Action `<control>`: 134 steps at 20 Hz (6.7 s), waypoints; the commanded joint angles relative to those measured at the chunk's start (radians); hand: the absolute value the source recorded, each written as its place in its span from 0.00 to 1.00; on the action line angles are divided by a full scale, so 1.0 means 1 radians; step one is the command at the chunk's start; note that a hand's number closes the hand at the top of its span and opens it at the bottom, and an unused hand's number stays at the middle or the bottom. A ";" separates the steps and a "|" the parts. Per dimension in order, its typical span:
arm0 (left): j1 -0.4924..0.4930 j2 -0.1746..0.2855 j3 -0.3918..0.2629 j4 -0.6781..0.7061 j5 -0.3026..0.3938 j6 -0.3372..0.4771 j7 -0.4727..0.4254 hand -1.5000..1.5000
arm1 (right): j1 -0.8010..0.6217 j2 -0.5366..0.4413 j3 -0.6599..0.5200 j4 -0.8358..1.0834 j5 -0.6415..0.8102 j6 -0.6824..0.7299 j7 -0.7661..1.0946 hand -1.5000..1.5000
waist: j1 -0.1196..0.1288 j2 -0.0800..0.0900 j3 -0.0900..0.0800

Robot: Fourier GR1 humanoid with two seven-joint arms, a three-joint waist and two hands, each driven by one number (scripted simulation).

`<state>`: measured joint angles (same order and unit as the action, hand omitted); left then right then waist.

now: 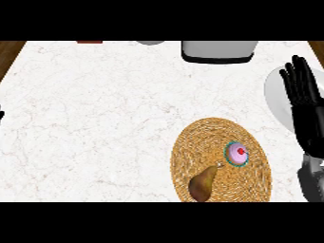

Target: Pick the cupcake from the placemat and place it in the plate

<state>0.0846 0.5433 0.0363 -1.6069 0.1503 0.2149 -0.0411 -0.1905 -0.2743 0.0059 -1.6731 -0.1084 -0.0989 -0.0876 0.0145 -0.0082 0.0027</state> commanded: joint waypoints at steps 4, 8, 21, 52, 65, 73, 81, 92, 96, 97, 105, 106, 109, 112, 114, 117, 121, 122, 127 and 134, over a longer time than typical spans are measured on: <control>-0.086 -0.068 -0.077 0.022 0.038 -0.047 0.054 0.50 | -0.120 -0.048 0.157 0.114 -0.201 0.429 -0.015 1.00 | 0.031 0.038 0.000; -0.072 -0.108 -0.128 0.046 0.062 -0.073 0.096 0.50 | -0.255 -0.296 0.190 -0.022 0.163 0.459 -0.175 1.00 | 0.003 0.012 -0.014; -0.248 -0.167 -0.132 0.193 0.091 -0.107 0.164 0.50 | -0.233 -0.313 0.257 0.601 0.216 0.749 -0.790 0.00 | 0.028 0.027 0.001; -0.291 -0.248 -0.079 0.247 -0.006 -0.099 0.207 0.50 | -0.454 -0.298 0.558 0.777 0.748 0.503 -0.774 0.00 | -0.009 0.009 -0.003; -0.264 -0.284 -0.045 0.185 -0.051 -0.127 0.239 0.50 | -0.359 -0.214 0.486 0.680 0.905 0.506 -0.696 0.00 | -0.013 0.008 -0.003; -0.264 -0.280 -0.013 0.266 -0.062 -0.171 0.144 0.50 | -0.331 -0.170 0.593 0.723 1.058 0.434 -0.754 1.00 | -0.015 0.009 -0.003; -0.274 -0.284 0.002 0.249 -0.072 -0.185 0.186 0.50 | -0.249 -0.177 0.543 0.637 1.035 0.442 -0.813 1.00 | -0.018 0.008 -0.003; -0.216 -0.271 0.016 0.190 -0.059 -0.190 0.201 0.50 | -0.180 0.004 0.229 0.604 0.937 0.249 -0.159 1.00 | -0.044 -0.002 -0.004; -0.214 -0.281 0.022 0.193 -0.066 -0.169 0.198 0.50 | -0.125 0.066 0.204 0.413 0.968 0.085 -0.051 1.00 | -0.054 -0.006 -0.004; -0.202 -0.291 0.018 0.187 -0.067 -0.162 0.203 0.50 | -0.151 0.053 0.163 0.376 0.957 0.051 -0.049 1.00 | -0.053 -0.008 -0.004; -0.202 -0.294 0.001 0.142 -0.082 -0.162 0.228 0.50 | -0.018 0.028 0.041 0.058 1.028 -0.126 0.126 1.00 | -0.037 0.000 -0.003; -0.208 -0.281 0.027 0.175 -0.062 -0.180 0.214 0.50 | -0.008 0.002 -0.013 0.052 0.994 -0.127 0.115 1.00 | -0.036 0.003 -0.003; -0.229 -0.302 -0.002 0.122 -0.073 -0.171 0.260 0.50 | -0.052 0.000 -0.093 0.021 0.879 -0.028 0.169 1.00 | -0.021 0.005 -0.003; -0.261 -0.316 0.011 0.234 -0.093 -0.175 0.178 0.50 | -0.142 -0.031 -0.185 0.176 0.826 -0.036 0.143 1.00 | -0.014 0.010 -0.003; -0.260 -0.283 0.017 0.155 -0.077 -0.194 0.255 0.50 | -0.129 -0.081 -0.273 0.283 0.750 -0.069 0.025 1.00 | -0.010 0.010 -0.002; -0.307 -0.319 0.013 0.237 -0.103 -0.172 0.203 0.50 | -0.204 -0.114 -0.313 0.436 0.765 -0.098 0.008 1.00 | -0.010 0.012 -0.002; -0.241 -0.285 0.031 0.156 -0.072 -0.224 0.230 0.50 | -0.274 -0.217 -0.388 0.648 0.727 -0.091 -0.104 1.00 | 0.002 0.013 -0.002; -0.256 -0.284 0.036 0.139 -0.073 -0.224 0.267 0.50 | -0.208 -0.181 -0.367 0.609 0.731 -0.120 -0.130 1.00 | -0.008 0.010 -0.002; -0.357 -0.318 0.031 0.276 -0.101 -0.197 0.222 0.50 | -0.370 -0.292 -0.358 0.950 0.807 -0.112 -0.204 1.00 | 0.005 0.020 -0.001; -0.269 -0.332 0.002 0.208 -0.124 -0.200 0.192 0.50 | -0.438 -0.346 -0.389 1.220 0.748 0.060 -0.318 0.00 | 0.019 0.020 0.000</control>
<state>-0.1889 0.2286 0.0604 -1.3893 0.0504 0.0014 0.1523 -0.5673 -0.5926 -0.3805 -0.6050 0.6452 -0.0998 -0.3465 0.0278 0.0104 0.0022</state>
